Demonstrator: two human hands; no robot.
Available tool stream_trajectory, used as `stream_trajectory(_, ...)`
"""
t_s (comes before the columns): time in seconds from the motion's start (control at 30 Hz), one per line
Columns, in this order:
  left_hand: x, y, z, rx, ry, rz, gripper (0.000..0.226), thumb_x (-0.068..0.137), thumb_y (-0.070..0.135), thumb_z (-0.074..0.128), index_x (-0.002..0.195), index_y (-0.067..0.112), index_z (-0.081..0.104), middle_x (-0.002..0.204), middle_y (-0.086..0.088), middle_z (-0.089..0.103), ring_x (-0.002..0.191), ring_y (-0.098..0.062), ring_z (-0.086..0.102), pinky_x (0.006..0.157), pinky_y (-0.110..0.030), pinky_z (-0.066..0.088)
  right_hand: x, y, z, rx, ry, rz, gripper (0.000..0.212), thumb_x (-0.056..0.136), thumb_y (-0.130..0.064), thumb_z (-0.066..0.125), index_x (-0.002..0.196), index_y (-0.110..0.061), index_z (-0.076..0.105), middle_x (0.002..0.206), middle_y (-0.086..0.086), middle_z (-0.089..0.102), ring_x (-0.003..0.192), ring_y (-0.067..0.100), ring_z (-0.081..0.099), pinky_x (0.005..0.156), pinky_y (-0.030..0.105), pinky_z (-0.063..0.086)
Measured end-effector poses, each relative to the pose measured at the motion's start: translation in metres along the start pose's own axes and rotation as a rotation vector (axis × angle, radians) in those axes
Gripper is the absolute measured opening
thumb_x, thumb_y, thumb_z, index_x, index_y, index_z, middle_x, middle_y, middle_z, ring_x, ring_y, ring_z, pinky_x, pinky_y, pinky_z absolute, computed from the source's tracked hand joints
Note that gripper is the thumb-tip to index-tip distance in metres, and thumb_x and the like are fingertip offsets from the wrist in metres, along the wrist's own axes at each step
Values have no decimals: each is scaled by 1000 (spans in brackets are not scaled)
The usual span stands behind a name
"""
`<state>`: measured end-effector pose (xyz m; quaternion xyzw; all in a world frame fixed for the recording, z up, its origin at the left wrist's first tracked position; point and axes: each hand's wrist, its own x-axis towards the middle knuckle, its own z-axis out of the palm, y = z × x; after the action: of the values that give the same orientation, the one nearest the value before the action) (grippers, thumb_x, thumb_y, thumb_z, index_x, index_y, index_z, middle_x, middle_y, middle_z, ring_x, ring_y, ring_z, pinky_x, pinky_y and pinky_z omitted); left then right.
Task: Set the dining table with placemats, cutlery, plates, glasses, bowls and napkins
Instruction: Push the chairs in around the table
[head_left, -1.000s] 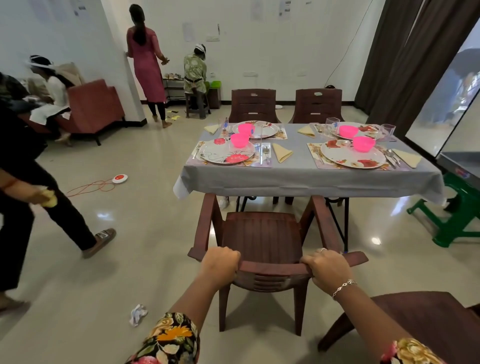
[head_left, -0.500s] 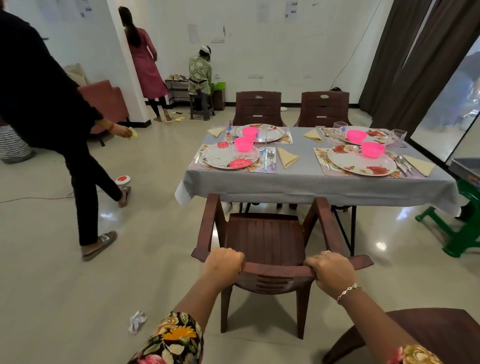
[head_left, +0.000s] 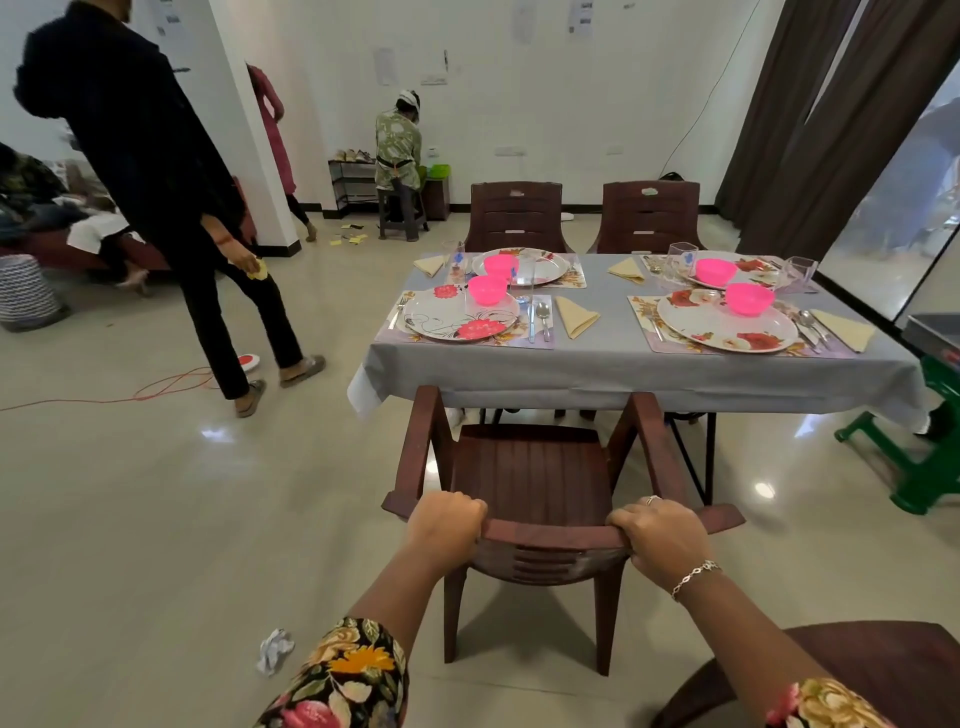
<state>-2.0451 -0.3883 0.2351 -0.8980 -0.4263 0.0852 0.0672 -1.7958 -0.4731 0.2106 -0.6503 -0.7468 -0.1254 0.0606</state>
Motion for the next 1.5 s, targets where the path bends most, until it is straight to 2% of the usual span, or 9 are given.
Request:
stream_trajectory(0.47, 2, 3, -3, -21, -22, -1, 18, 89, 15, 47, 104, 12, 56, 103, -7, 65, 96, -27, 62, 77, -33, 44, 2, 5, 7, -19, 34, -19, 40, 24, -13, 83, 57, -27, 65, 54, -10, 59, 48, 13, 57, 41, 23, 47)
stream_trajectory(0.6, -9, 17, -10, -70, -15, -121, 22, 90, 13, 47, 111, 12, 52, 114, -8, 61, 107, -27, 56, 91, -36, 38, -12, -5, 4, 11, 110, 75, 58, 30, -7, 86, 85, -16, 71, 82, 1, 65, 70, 21, 65, 55, 30, 56)
stream_trajectory(0.73, -41, 45, -11, -132, 61, -190, 50, 93, 23, 47, 139, 10, 32, 142, -13, 39, 134, -31, 32, 114, -47, 15, -54, -27, -11, 6, 175, 148, 72, 37, -7, 87, 107, -8, 69, 104, 12, 65, 94, 30, 65, 76, 38, 57)
stream_trajectory(0.8, -64, 63, -7, -166, 100, -200, 66, 95, 30, 46, 149, 10, 13, 155, -14, 16, 144, -30, 12, 116, -46, 7, -82, -39, -14, 27, 165, 177, 75, 38, -8, 86, 111, -9, 66, 107, 13, 64, 96, 30, 65, 76, 37, 57)
stream_trajectory(0.87, -87, 82, -2, -215, 100, -207, 71, 96, 35, 45, 150, 11, 6, 158, -14, 3, 146, -30, 2, 117, -45, 5, -113, -52, -14, 71, 138, 180, 82, 38, -11, 86, 114, -15, 56, 107, 11, 65, 94, 29, 66, 74, 35, 57)
stream_trajectory(1.1, -159, 145, 24, -212, -81, -26, 73, 93, 43, 49, 149, 12, 14, 157, -19, -1, 145, -34, -5, 116, -45, 8, -222, -98, -28, 66, 16, 236, 81, 30, -19, 81, 104, -22, 47, 92, 0, 64, 74, 18, 65, 64, 24, 53)
stream_trajectory(1.23, -192, 170, 27, -166, -67, 137, 65, 95, 40, 46, 146, 10, 19, 157, -20, 1, 145, -34, -4, 117, -46, 10, -282, -117, -33, 13, -35, 324, 75, 28, -20, 82, 98, -25, 56, 95, -2, 58, 77, 16, 62, 62, 22, 50)
stream_trajectory(1.37, -231, 207, 26, -184, -50, 280, 65, 95, 39, 46, 147, 11, 18, 157, -17, 2, 146, -31, -1, 117, -44, 8, -353, -146, -46, 32, -17, 490, 78, 31, -21, 83, 100, -26, 47, 92, -3, 61, 75, 16, 62, 61, 23, 51)
stream_trajectory(1.5, -272, 243, 36, -168, -47, 417, 66, 95, 41, 45, 147, 12, 17, 157, -16, 5, 146, -30, 1, 117, -43, 7, -425, -174, -44, 16, -60, 655, 83, 24, -15, 80, 99, -25, 47, 91, -2, 57, 71, 18, 62, 56, 24, 49)
